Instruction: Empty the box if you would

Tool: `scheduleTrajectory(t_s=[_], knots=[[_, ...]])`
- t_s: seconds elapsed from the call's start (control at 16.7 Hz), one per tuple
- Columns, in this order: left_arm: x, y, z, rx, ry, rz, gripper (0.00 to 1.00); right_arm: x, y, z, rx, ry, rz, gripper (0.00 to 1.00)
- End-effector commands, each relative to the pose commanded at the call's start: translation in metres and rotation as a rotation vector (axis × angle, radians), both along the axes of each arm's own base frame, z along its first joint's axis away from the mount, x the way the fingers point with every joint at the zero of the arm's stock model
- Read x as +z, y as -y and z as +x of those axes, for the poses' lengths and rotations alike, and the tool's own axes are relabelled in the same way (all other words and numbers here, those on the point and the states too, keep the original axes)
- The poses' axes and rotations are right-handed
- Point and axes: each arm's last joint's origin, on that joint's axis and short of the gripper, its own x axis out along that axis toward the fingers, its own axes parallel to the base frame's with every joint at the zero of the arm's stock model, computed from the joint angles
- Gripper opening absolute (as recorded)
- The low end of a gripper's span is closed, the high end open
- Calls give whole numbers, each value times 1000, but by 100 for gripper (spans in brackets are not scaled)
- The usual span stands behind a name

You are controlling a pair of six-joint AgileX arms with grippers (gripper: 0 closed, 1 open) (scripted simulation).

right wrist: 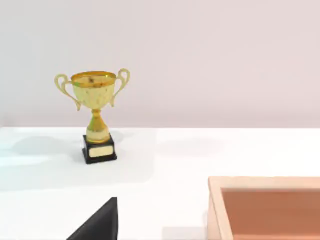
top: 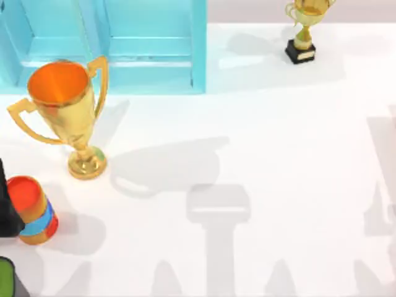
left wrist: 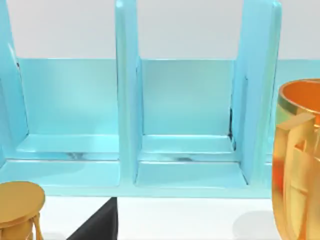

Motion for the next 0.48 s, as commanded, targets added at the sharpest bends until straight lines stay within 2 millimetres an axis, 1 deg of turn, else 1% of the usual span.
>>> scheduleTrajectory(t_s=[0.12, 0.24, 0.36, 0.48], knots=[[0, 0, 0, 0, 0, 0, 100, 0, 0, 0, 0, -1, 0, 100], [0, 0, 0, 0, 0, 0, 100, 2, 2, 1, -14, -42, -9, 100], [0, 0, 0, 0, 0, 0, 100, 8, 5, 2, -40, -130, -31, 100], [0, 0, 0, 0, 0, 0, 100, 20, 9, 5, -72, -260, -62, 100]])
